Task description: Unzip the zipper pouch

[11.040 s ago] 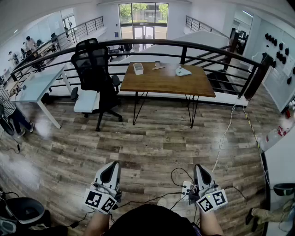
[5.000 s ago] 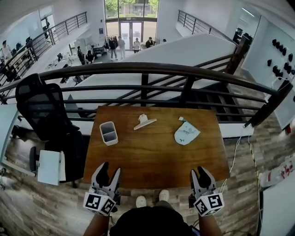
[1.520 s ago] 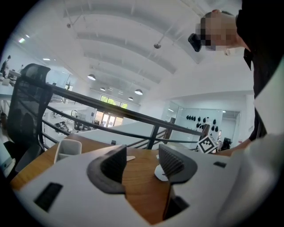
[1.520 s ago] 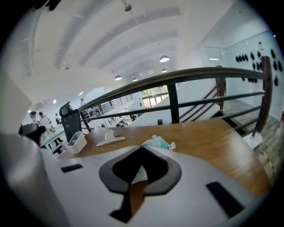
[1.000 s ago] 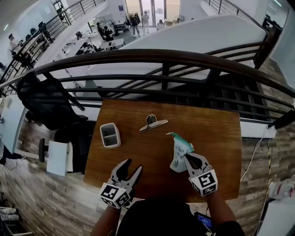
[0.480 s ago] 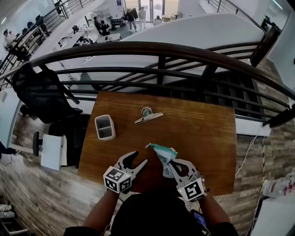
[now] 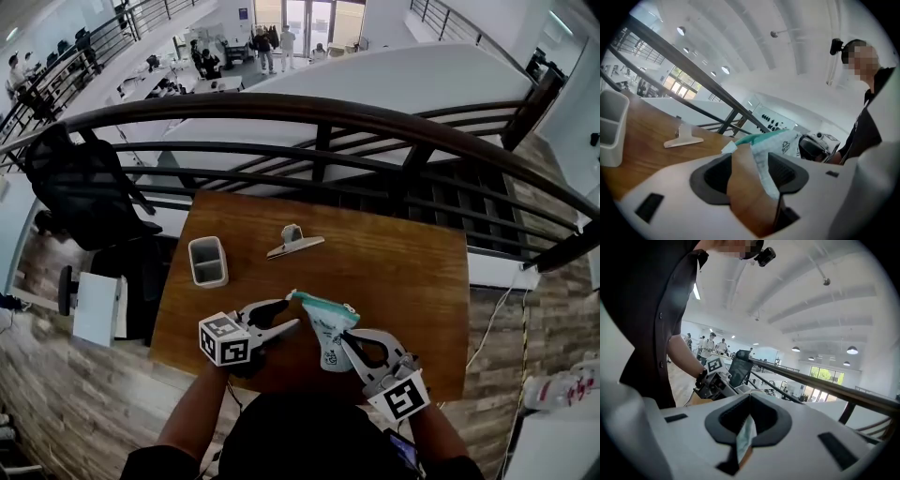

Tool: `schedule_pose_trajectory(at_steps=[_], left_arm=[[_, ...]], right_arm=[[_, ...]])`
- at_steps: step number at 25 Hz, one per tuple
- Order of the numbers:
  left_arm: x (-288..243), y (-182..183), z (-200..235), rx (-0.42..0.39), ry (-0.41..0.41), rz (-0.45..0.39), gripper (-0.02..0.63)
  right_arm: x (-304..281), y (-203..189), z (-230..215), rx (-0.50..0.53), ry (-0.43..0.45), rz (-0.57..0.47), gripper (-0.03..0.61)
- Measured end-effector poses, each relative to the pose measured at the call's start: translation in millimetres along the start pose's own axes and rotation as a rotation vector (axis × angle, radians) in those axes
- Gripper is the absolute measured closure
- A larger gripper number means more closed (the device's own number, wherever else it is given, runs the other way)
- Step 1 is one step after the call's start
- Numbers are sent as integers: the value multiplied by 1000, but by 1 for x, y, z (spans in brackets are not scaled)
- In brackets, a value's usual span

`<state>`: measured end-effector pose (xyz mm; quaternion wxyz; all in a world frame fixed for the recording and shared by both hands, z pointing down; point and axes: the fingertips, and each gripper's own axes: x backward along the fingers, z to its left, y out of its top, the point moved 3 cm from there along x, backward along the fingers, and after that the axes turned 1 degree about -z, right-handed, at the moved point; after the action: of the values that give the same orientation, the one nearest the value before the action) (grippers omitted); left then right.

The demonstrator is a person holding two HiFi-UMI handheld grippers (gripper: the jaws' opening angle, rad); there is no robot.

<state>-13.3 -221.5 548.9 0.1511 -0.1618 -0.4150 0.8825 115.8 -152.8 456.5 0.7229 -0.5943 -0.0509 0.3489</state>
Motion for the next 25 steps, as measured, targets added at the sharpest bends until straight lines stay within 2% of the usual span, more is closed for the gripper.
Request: schedule_pose_trajectory(at_steps=[4,10,15,17,20,25], left_arm=[[-5,3,-8,25,-52,-1,371],[0,3,-7,30,-70,5,370],[4,17,-12,63,-100,-76,368],[4,29,-15,73,-123,-119,367],[5,43,-15,92,-139,-166,367],[-4,39,-17,104,-167,-136,367]], right_arm=[[4,12,-2,15,-12,-28,578],[6,20,-7,20,-28,-39,578],[8,32,-11,-77,-63,-123,578],[7,41,-14,-143,-95,-192,578],[5,45,-14,-169,-102,-222,578],[6,47,-13,-157,-102,-219,578]])
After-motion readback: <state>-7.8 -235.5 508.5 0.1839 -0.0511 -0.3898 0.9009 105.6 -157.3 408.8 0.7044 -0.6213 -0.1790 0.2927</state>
